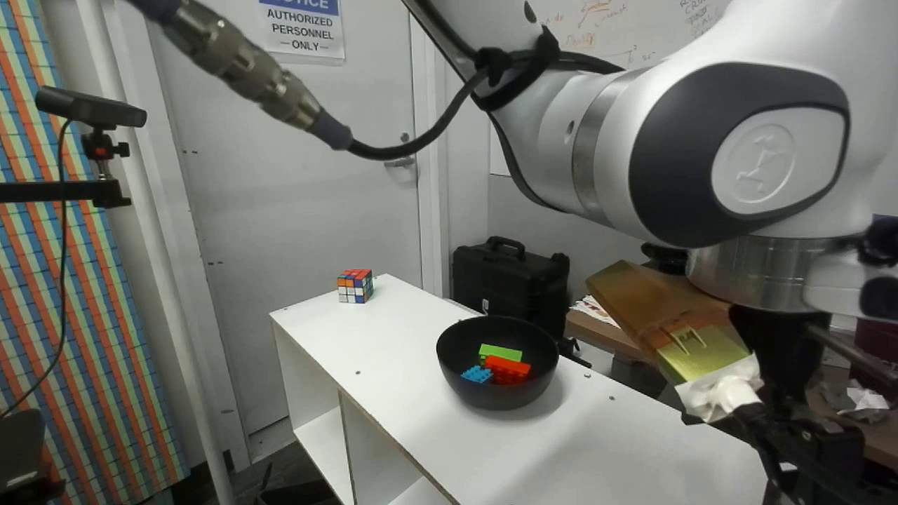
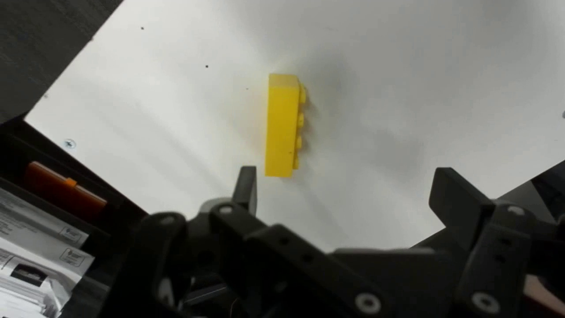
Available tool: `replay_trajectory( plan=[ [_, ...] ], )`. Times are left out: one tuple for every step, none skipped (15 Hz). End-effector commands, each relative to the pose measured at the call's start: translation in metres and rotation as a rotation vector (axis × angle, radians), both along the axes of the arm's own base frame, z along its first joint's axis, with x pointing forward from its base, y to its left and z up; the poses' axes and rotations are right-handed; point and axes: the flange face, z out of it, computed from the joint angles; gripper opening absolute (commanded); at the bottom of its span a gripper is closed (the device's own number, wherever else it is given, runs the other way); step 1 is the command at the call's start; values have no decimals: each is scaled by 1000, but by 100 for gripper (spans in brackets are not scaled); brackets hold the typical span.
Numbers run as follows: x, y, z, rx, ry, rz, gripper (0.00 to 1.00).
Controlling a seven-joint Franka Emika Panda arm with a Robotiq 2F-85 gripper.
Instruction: Pick up the blue, green, yellow and red objects and put them in the bowl
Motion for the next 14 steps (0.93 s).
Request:
replay_trajectory(
  plan=[
    [-10, -7, -1, -13, 25, -19, 100],
    [-11, -10, -9, 3, 21, -28, 100],
    [-11, -11, -17, 31, 18, -32, 100],
    [-10, -10, -21, 68, -3, -46, 100],
    [-8, -9, -27, 96, 0, -56, 100],
    [-6, -8, -32, 118, -5, -63, 100],
    [-6, -8, -36, 119, -4, -68, 100],
    [-6, -7, -39, 121, -3, -71, 100],
    [-5, -9, -43, 117, 0, -67, 100],
    [-6, -10, -45, 115, 8, -63, 100],
    [-8, -10, -44, 110, 15, -59, 100],
    [-10, -10, -44, 112, 17, -56, 100],
    [-11, -11, -45, 110, 18, -49, 100],
    [-14, -12, -43, 105, 20, -46, 100]
  ],
)
